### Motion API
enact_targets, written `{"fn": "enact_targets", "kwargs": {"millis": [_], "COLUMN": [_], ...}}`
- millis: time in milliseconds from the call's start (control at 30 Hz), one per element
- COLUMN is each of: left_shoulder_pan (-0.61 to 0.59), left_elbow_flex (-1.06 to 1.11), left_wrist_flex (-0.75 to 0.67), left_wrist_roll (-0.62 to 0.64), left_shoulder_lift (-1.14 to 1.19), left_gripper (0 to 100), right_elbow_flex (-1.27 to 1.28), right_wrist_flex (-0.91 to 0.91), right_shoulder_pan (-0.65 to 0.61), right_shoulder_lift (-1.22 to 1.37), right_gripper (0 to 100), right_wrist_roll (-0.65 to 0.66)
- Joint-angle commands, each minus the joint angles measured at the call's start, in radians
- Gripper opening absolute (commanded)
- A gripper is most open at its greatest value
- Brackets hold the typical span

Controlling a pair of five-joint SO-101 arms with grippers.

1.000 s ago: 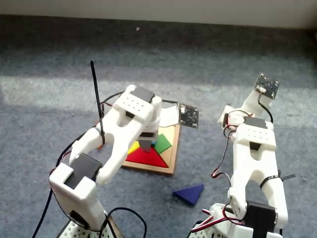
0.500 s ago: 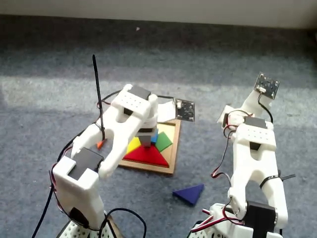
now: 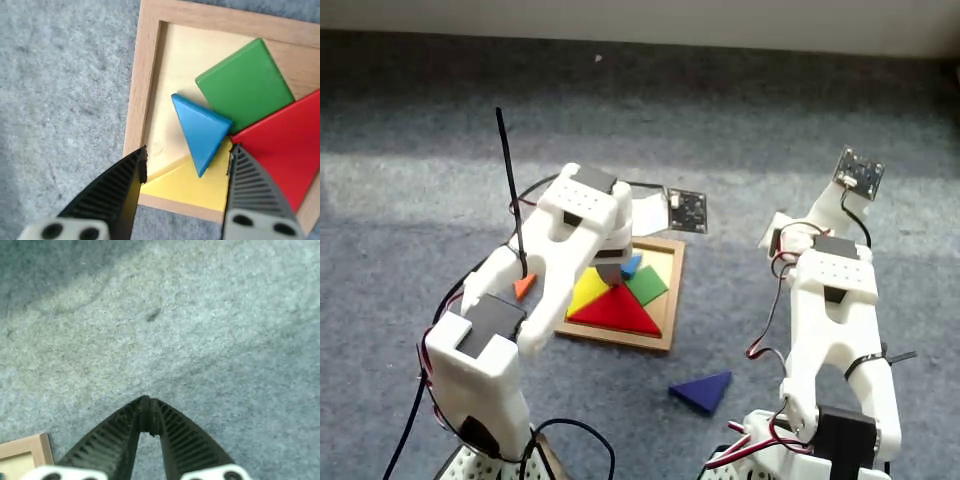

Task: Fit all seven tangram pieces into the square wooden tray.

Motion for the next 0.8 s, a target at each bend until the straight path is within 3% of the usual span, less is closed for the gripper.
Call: {"fn": "enact_targets", "kwargs": {"millis": [0, 367, 767], "left_shoulder_pan": [-0.012, -0.027, -0.053], "left_elbow_flex": [-0.041, -0.039, -0.013], "left_wrist_flex": [-0.034, -0.044, -0.170], "left_wrist_roll": [0.009, 0.012, 0.238], "left_shoulder_lift": [-0.024, -0.090, -0.136], "left_gripper": [27, 27, 27], "right_elbow_flex": [-0.015, -0.015, -0.015], "right_wrist_flex": [-0.019, -0.019, -0.019], "right_shoulder_pan": [0.010, 0.010, 0.010], "right_shoulder_lift": [-0.047, -0.047, -0.047], "right_gripper": [0.6, 0.6, 0.6], "right_wrist_roll": [0.000, 0.000, 0.000]}}
